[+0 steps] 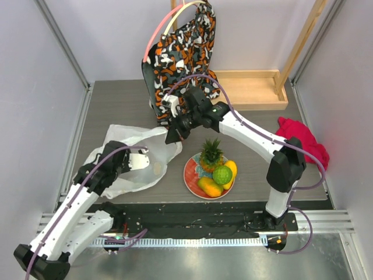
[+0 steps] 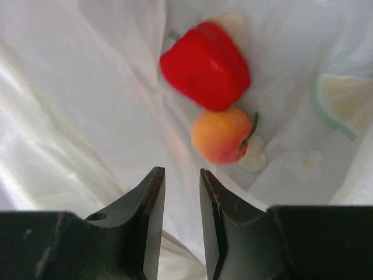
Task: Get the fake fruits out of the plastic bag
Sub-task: Adjust the plastic bag at the center of the board, then take out the fake fruit from the plastic bag.
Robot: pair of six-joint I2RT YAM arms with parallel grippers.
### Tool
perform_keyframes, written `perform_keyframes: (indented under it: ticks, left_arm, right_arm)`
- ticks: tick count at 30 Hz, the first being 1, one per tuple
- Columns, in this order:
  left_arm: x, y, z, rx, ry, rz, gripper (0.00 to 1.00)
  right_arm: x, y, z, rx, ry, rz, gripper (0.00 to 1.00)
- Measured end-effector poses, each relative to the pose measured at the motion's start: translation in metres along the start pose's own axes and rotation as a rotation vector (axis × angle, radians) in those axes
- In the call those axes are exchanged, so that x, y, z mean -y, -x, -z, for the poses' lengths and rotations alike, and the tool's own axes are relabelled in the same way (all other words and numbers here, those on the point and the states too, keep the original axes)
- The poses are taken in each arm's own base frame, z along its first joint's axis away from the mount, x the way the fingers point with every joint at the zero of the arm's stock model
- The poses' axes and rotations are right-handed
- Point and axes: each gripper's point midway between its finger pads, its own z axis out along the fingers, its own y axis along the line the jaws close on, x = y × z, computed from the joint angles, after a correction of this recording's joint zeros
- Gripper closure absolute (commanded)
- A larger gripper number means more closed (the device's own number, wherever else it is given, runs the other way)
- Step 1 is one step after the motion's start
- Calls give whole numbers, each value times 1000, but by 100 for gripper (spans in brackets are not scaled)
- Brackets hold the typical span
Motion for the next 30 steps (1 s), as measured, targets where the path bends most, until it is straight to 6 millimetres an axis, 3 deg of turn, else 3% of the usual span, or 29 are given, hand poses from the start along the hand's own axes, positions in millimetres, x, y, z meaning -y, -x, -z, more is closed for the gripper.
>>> perform_keyframes:
  ticks: [3, 7, 9, 11, 14, 18, 19, 24, 27, 30]
  left_arm:
    - [-12, -24, -4, -96, 46, -18, 65]
    - [-12, -71, -28, -292, -44, 44, 64]
    - [-17, -77, -36, -325, -121, 101, 59]
    - [-28, -63, -38, -273, -178, 167, 51]
    - [-43, -24, -32, -103, -241, 257, 41]
    - [-25, 11, -28, 38, -327, 312, 29]
    - [-17, 17, -29, 57, -349, 320, 21]
    - [23, 33, -41, 64, -454, 351, 18]
    - [24, 35, -53, 48, -435, 407, 16]
    - [10, 36, -67, 29, -365, 459, 14]
  right_arm:
    - [-20, 6, 13, 40, 47, -64, 99]
    - [-39, 19, 24, 91, 104, -83, 99]
    - [-42, 22, 24, 103, 116, -81, 99]
    - [-42, 22, 23, 109, 120, -90, 99]
    - [-39, 14, 19, 98, 121, -117, 99]
    - [-37, 9, 16, 90, 125, -135, 99]
    - [-38, 9, 16, 89, 126, -137, 99]
    - [-40, 11, 16, 97, 142, -144, 99]
    - [-41, 12, 16, 100, 147, -144, 99]
    - [-42, 14, 16, 105, 150, -142, 99]
